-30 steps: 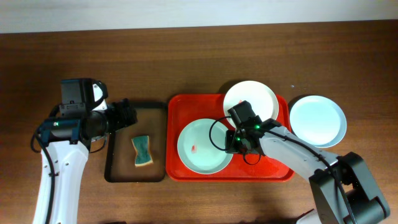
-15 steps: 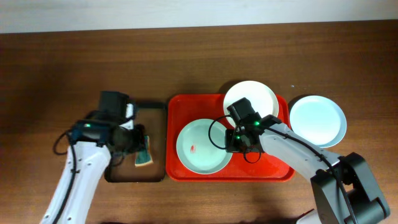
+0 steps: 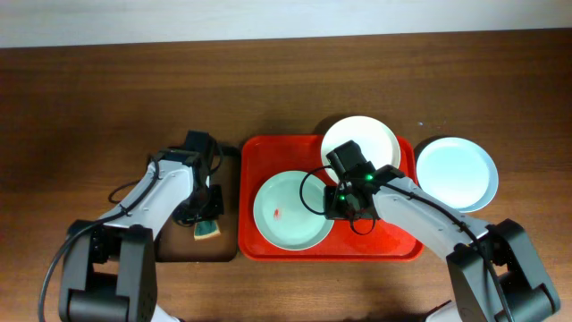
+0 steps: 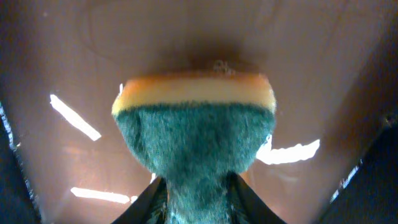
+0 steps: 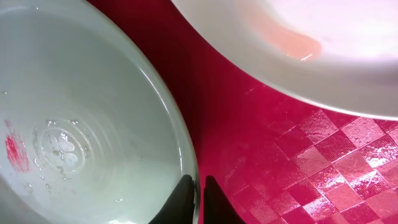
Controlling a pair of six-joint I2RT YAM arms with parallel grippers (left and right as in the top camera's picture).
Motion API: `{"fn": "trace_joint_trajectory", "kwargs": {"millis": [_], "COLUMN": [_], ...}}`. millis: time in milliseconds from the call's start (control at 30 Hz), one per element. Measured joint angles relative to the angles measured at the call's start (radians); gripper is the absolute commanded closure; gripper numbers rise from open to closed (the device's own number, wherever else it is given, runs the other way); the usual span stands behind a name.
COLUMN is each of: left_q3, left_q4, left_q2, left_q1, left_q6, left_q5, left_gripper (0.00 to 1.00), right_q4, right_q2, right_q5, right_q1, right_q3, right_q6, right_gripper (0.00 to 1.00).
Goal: Clean dirty plates on tray and stack at the side
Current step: 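Grasp the green sponge with left gripper and carry it onto the pale green plate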
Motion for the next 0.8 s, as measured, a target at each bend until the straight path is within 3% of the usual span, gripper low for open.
{"fn": "trace_joint_trajectory", "kwargs": {"millis": [33, 67, 100, 200, 267, 300, 333, 500, 667, 700, 733, 800], "left_q3": [-0.004, -0.008, -0.009, -0.011, -0.011, -0.012, -0.013, 0.006, 0.01, 0.031, 0.064, 0.21], "left_q4": [0.008, 0.017, 0.023, 0.034, 0.038, 0.04, 0.045, 0.031, 0.005, -0.042, -0.08, -0.131], "left_q2": [0.003, 0.003, 0.003, 0.003, 0.003, 0.0, -0.02, -0.296, -0.2, -0.168, -0.145, -0.123], "left_q1": [0.0, 0.0, 0.0, 0.0, 0.006, 0.014, 0.027, 0.058, 0.025, 0.014, 0.004, -0.031], "left_q6": [-0.002, -0.004, -0.005, -0.007, -0.002, 0.005, 0.024, 0.076, 0.104, 0.114, 0.121, 0.147], "left_q5": [0.0, 0.0, 0.0, 0.004, 0.011, 0.016, 0.021, 0.021, 0.043, 0.049, 0.056, 0.085], "left_gripper": [0.88, 0.95, 1.0, 1.0, 1.0, 1.0, 1.0, 1.0, 1.0, 1.0, 1.0, 1.0], "right_q4": [0.0, 0.0, 0.0, 0.0, 0.0, 0.0, 0.0, 0.0, 0.02, 0.029, 0.035, 0.053], "right_q2": [0.0, 0.0, 0.0, 0.0, 0.0, 0.0, 0.0, 0.0, 0.0, 0.0, 0.0, 0.0], "right_q5": [0.0, 0.0, 0.0, 0.0, 0.0, -0.001, -0.004, -0.009, -0.038, -0.053, -0.063, -0.08], "right_q1": [0.0, 0.0, 0.0, 0.0, 0.0, 0.0, 0.0, 0.0, 0.0, 0.0, 0.0, 0.0], "right_q3": [0.0, 0.0, 0.0, 0.0, 0.0, 0.0, 0.0, 0.0, 0.0, 0.0, 0.0, 0.002], "right_q6": [0.0, 0.0, -0.002, -0.004, -0.004, -0.004, -0.006, -0.01, -0.01, -0.01, -0.01, -0.014], "right_gripper": [0.86, 0.75, 0.73, 0.72, 0.78, 0.92, 0.96, 0.96, 0.96, 0.75, 0.63, 0.67]}}
